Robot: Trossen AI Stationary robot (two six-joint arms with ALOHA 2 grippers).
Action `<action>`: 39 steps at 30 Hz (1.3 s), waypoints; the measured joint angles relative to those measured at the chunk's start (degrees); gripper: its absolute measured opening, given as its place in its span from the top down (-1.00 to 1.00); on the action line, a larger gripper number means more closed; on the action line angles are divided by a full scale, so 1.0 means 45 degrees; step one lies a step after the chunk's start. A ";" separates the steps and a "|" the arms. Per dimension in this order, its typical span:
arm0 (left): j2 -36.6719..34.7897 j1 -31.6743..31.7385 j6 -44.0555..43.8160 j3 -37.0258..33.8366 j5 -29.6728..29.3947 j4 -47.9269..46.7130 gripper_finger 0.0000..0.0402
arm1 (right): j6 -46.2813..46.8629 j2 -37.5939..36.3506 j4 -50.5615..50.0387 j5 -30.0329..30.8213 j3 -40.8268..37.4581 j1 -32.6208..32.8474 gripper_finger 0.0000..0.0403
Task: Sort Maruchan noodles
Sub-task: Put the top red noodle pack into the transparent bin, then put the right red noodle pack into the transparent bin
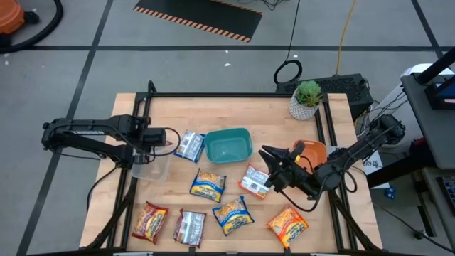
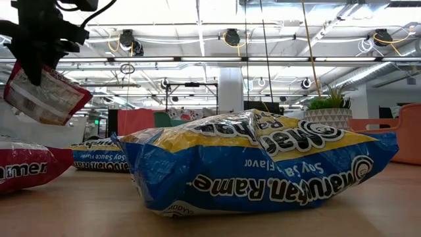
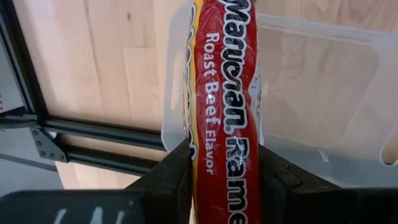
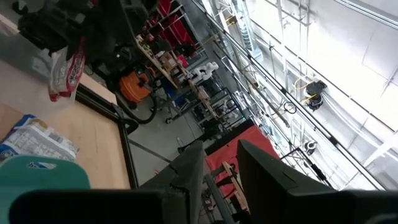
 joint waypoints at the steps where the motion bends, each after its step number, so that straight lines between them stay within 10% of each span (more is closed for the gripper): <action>1: 0.0000 0.0000 -0.0019 -0.0027 0.0004 0.0146 0.40 | -0.0058 0.0000 0.0120 -0.0006 0.0000 -0.0003 0.53; 22: 0.0010 -0.0015 0.0126 -0.0413 -0.0015 0.1175 0.39 | -0.0310 0.0000 0.0247 -0.0041 0.0000 0.0070 0.53; 39: 0.0010 -0.0015 0.0002 -0.0413 -0.1001 0.1131 -0.14 | -0.0296 0.0000 0.0247 -0.0046 0.0000 0.0075 0.53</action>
